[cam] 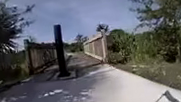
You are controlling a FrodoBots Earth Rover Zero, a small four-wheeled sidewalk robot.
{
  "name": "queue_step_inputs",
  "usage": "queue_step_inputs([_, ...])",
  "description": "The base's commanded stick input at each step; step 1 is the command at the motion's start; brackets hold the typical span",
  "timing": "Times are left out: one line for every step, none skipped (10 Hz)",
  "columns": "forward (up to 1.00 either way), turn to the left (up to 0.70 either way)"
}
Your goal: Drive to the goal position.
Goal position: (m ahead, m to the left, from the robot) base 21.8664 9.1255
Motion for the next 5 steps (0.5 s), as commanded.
queue_step_inputs([0.85,0.05])
queue_step_inputs([0.85,0.33])
queue_step_inputs([0.85,0.34])
queue_step_inputs([0.85,0.34])
queue_step_inputs([0.85,0.34])
